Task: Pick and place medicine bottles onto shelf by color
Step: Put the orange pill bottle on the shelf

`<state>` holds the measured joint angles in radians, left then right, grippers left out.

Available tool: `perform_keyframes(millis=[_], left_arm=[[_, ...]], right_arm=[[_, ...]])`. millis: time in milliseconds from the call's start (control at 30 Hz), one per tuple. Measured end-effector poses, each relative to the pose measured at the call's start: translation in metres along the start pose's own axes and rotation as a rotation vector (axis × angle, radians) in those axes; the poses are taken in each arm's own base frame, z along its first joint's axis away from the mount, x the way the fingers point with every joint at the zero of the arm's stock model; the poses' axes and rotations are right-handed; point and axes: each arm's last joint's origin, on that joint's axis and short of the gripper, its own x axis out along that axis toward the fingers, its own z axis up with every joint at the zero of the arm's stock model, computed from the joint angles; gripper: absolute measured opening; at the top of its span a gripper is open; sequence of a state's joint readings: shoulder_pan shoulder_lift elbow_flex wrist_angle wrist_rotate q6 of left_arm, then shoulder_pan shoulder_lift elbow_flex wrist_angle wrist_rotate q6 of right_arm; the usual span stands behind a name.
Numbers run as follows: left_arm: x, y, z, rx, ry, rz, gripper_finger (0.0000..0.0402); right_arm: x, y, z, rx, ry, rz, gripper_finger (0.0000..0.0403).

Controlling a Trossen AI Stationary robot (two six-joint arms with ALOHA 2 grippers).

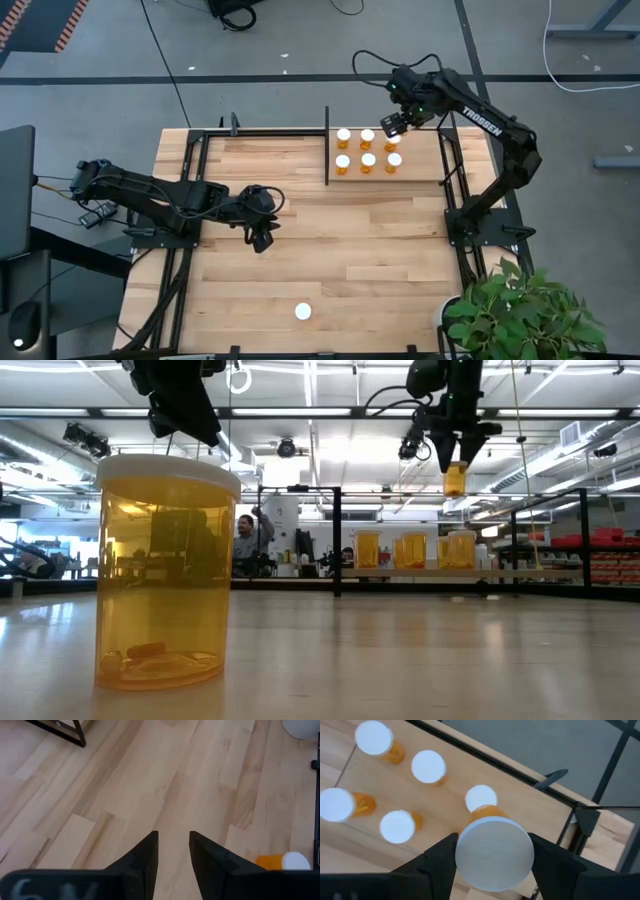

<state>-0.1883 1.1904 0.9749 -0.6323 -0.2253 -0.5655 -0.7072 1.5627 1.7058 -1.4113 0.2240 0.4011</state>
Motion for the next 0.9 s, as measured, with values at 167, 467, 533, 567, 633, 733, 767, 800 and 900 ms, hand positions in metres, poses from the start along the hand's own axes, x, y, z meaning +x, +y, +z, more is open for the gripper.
perform_keyframes(millis=[167,467,533,567,633,733,767,800,900], left_arm=[[0.0,0.0,0.0,0.001,-0.008,0.012,0.0113],[0.0,0.001,0.0,0.085,-0.013,0.022,0.0121],[0.0,0.001,0.0,0.11,-0.013,0.023,0.0121],[0.0,0.001,0.0,0.123,-0.012,0.023,0.012],[0.0,0.001,0.0,0.139,-0.012,0.023,0.0119],[0.0,0.001,0.0,0.166,-0.012,0.023,0.0121],[0.0,0.001,0.0,0.173,-0.012,0.023,0.0123],[0.0,0.001,0.001,0.176,-0.012,0.024,0.0124],[0.0,0.002,0.001,0.17,-0.013,0.027,0.0129]], right_arm=[[-0.003,0.013,-0.003,0.001,-0.02,0.033,0.0232],[-0.013,0.049,-0.019,-0.229,-0.054,0.104,0.0232],[-0.015,0.055,-0.024,-0.272,-0.056,0.118,0.0232],[-0.016,0.059,-0.025,-0.285,-0.057,0.129,0.0232],[-0.018,0.065,-0.028,-0.309,-0.063,0.159,0.0232],[-0.014,0.077,-0.031,-0.338,-0.041,0.186,0.0232],[-0.01,0.081,-0.032,-0.34,-0.02,0.176,0.0232],[-0.005,0.084,-0.032,-0.337,0.001,0.162,0.0232],[0.017,0.089,-0.027,-0.345,0.043,0.083,0.0232]])
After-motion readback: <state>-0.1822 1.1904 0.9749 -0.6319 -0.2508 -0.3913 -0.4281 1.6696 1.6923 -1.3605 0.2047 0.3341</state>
